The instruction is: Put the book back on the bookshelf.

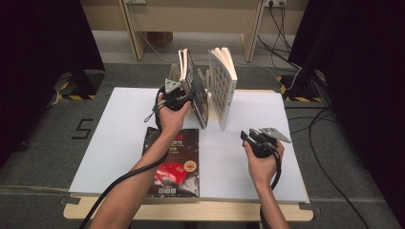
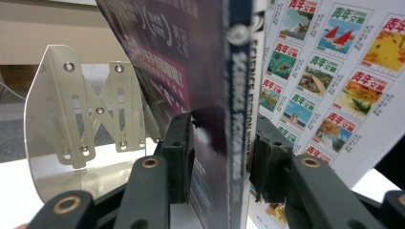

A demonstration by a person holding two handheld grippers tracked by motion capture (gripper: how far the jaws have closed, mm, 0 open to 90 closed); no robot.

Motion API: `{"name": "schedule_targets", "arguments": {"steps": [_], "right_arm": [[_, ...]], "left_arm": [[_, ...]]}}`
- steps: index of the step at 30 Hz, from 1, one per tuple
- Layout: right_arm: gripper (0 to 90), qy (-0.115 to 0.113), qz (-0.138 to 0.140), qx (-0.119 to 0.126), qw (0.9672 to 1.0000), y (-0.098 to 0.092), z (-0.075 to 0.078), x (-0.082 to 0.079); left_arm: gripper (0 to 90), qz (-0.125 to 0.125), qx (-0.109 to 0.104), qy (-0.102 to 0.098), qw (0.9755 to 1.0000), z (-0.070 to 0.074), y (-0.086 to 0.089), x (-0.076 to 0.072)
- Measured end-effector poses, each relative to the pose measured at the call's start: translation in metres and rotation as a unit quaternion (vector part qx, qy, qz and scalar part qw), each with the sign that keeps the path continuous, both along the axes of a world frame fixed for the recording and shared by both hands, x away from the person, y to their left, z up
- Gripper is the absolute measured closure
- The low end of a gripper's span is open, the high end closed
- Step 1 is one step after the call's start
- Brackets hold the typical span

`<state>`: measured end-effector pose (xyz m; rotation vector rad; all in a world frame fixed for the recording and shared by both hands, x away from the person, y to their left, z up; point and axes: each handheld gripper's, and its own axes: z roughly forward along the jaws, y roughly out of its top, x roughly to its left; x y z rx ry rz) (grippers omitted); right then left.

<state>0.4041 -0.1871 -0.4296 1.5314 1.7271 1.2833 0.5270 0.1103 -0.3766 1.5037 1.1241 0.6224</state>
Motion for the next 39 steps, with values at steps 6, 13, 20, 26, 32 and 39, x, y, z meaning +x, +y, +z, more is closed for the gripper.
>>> {"name": "schedule_targets", "arguments": {"steps": [6,13,20,26,32,39], "right_arm": [[60.2,0.008,-0.001,0.002,1.0,-0.003,-0.003,0.001],[59.9,0.014,-0.001,0.007,0.9999,-0.003,-0.004,0.001],[59.7,0.017,0.002,0.006,0.9998,-0.003,-0.005,0.002],[59.7,0.018,0.002,0.005,0.9998,-0.005,-0.006,0.001],[59.7,0.023,0.005,0.003,0.9997,-0.003,-0.008,0.003],[59.7,0.024,0.004,0.002,0.9997,-0.003,-0.008,0.002]], "left_arm": [[62.4,0.009,0.002,0.006,0.9999,0.002,0.0,0.004],[68.8,0.025,-0.001,0.017,0.9995,0.006,0.001,0.006],[75.4,0.026,0.004,0.012,0.9996,0.01,-0.002,0.007],[76.2,0.029,0.034,-0.025,0.9987,0.017,-0.006,0.003],[76.0,0.02,0.067,-0.069,0.9951,0.008,-0.023,-0.005],[74.9,0.022,0.024,-0.056,0.9979,0.012,-0.028,-0.001]]}}
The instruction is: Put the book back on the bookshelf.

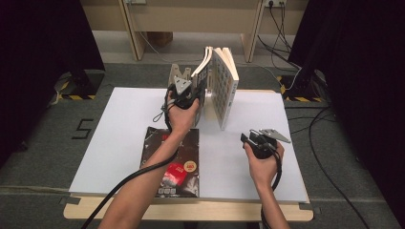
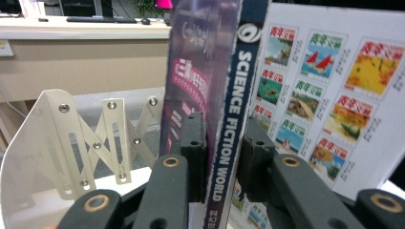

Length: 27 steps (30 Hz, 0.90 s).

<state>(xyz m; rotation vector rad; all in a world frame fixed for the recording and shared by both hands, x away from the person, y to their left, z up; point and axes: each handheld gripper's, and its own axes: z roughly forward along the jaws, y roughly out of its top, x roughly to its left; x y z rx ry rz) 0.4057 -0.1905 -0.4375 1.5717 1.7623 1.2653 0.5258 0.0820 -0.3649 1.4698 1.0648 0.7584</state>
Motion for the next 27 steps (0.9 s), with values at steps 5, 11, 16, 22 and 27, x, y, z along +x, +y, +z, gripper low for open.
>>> {"name": "schedule_targets", "arguments": {"steps": [5,11,16,22,27], "right_arm": [[59.7,0.002,0.0,-0.001,1.0,0.0,-0.001,0.001],[59.6,0.005,0.003,-0.004,1.0,0.0,-0.002,0.001],[59.6,0.007,0.006,-0.006,0.9999,0.001,-0.003,0.001],[59.3,0.01,0.005,-0.002,0.9999,0.001,-0.004,0.001],[59.1,0.015,0.004,-0.001,0.9999,0.002,-0.004,0.0]], "left_arm": [[74.4,0.007,-0.026,0.01,0.9996,0.004,0.0,0.005],[72.1,-0.004,-0.036,0.012,0.9993,0.0,-0.012,0.003],[70.4,-0.012,-0.041,0.017,0.999,-0.002,-0.02,0.002],[68.9,-0.015,-0.024,0.014,0.9995,0.0,-0.019,-0.001],[62.2,-0.035,-0.004,0.018,0.9992,-0.001,-0.023,-0.005]]}}
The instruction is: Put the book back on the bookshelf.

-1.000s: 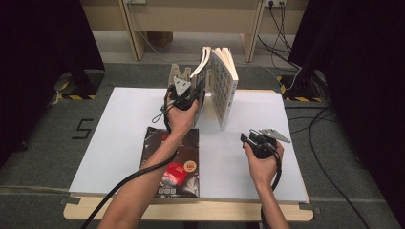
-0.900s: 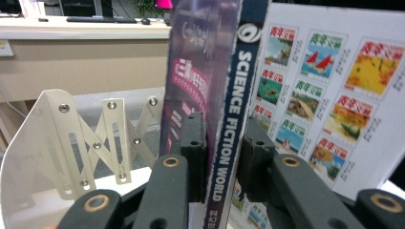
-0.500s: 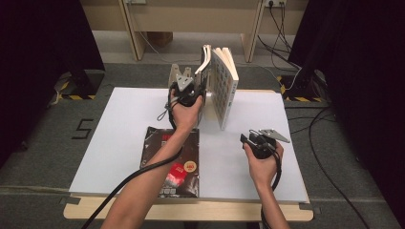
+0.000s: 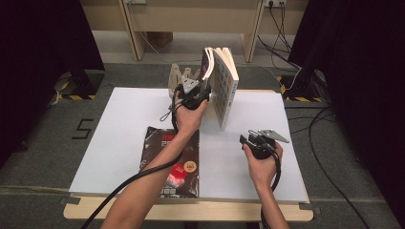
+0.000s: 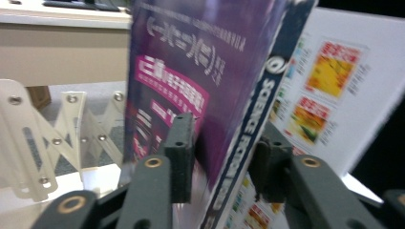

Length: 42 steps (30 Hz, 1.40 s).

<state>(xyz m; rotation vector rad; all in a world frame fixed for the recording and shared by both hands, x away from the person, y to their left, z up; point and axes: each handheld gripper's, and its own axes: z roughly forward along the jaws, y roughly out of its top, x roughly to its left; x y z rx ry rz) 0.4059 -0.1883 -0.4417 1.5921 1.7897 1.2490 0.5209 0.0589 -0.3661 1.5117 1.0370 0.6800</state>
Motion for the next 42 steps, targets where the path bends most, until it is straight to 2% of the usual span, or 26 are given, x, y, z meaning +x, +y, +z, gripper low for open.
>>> {"name": "schedule_targets", "arguments": {"steps": [1,3,11,20,23,28,30,31,33,38,42], "right_arm": [[59.1,-0.004,0.002,-0.003,1.0,-0.001,0.0,0.0],[59.0,-0.002,-0.001,0.0,1.0,0.0,0.001,0.0],[58.8,-0.002,0.004,-0.005,1.0,0.0,0.0,0.0],[58.5,-0.002,0.008,-0.006,1.0,0.002,0.0,-0.001],[58.5,-0.001,0.009,-0.006,0.9999,0.002,0.001,-0.002],[58.5,0.005,0.014,-0.007,0.9999,0.005,0.001,-0.002],[58.5,0.008,0.017,-0.009,0.9998,0.007,0.0,-0.001],[58.5,0.012,0.017,-0.007,0.9998,0.008,0.0,-0.002],[58.5,0.015,0.022,-0.011,0.9996,0.01,-0.001,-0.001],[58.6,0.028,0.028,-0.013,0.9991,0.014,-0.003,-0.002],[58.6,0.038,0.034,-0.014,0.9986,0.017,-0.005,-0.002]], "left_arm": [[61.8,0.001,0.006,-0.003,1.0,0.0,0.0,-0.001],[60.8,0.001,0.006,0.0,1.0,0.0,0.0,-0.001],[46.8,-0.007,0.013,0.002,0.9999,0.001,0.006,-0.005],[35.3,-0.043,0.021,-0.003,0.9989,0.0,0.016,-0.02],[32.8,-0.054,0.019,0.009,0.9983,-0.002,0.027,-0.027],[31.5,-0.066,0.037,0.035,0.9965,-0.01,0.049,-0.042],[31.6,-0.073,0.048,0.049,0.995,-0.016,0.057,-0.05],[31.6,-0.079,0.055,0.062,0.9934,-0.02,0.063,-0.054],[31.5,-0.084,0.06,0.078,0.9917,-0.027,0.072,-0.058],[32.4,-0.067,0.069,0.116,0.9885,-0.043,0.104,-0.067],[34.0,-0.044,0.075,0.148,0.9851,-0.054,0.132,-0.072]]}}
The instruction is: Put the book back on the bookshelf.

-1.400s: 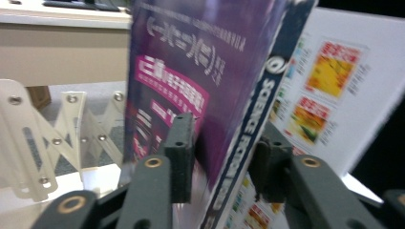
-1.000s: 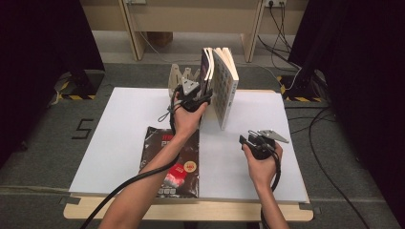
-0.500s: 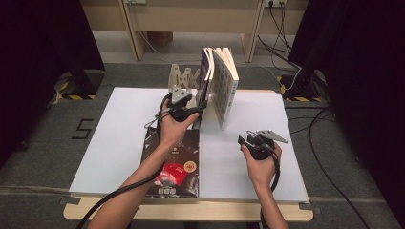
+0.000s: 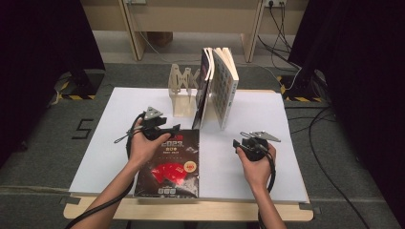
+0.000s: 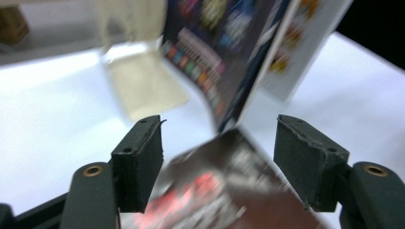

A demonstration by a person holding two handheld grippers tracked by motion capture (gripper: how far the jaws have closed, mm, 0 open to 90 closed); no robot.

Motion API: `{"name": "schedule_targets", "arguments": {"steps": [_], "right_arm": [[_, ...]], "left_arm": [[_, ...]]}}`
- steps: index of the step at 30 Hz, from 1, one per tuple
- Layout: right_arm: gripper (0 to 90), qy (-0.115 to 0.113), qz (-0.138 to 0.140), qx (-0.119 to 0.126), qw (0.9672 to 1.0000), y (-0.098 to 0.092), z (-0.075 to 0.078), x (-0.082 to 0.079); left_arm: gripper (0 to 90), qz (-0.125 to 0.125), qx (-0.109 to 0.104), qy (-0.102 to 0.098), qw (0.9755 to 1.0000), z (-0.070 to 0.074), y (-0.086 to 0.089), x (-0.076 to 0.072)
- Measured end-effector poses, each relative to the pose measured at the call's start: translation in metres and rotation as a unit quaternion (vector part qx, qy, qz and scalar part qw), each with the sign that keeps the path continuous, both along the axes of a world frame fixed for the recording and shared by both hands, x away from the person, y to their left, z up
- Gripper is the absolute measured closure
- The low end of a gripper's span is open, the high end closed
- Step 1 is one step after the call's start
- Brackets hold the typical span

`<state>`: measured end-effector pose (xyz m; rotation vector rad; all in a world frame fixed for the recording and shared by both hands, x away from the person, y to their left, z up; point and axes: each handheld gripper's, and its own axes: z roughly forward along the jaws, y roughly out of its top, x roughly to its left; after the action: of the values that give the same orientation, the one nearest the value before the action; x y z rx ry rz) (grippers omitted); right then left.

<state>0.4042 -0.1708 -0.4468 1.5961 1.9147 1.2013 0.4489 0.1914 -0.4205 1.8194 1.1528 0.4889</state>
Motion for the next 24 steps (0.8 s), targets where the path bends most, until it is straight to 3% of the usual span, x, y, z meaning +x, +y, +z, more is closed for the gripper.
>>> {"name": "schedule_targets", "arguments": {"steps": [4,7,14,24], "right_arm": [[58.6,0.008,0.007,0.002,0.9999,0.003,-0.002,0.0],[58.6,0.017,0.01,0.004,0.9998,0.006,-0.004,0.0],[59.0,0.038,0.028,0.008,0.9989,0.014,-0.009,0.001],[59.0,0.072,0.066,0.013,0.9951,0.04,-0.013,0.007]], "left_arm": [[38.2,0.031,0.01,0.032,0.9989,-0.012,0.027,-0.003],[43.0,0.057,0.007,0.069,0.996,-0.028,0.05,-0.002],[49.6,0.062,-0.015,0.123,0.9904,-0.055,0.075,-0.007],[51.5,0.06,-0.016,0.142,0.9879,-0.067,0.081,-0.013]]}}
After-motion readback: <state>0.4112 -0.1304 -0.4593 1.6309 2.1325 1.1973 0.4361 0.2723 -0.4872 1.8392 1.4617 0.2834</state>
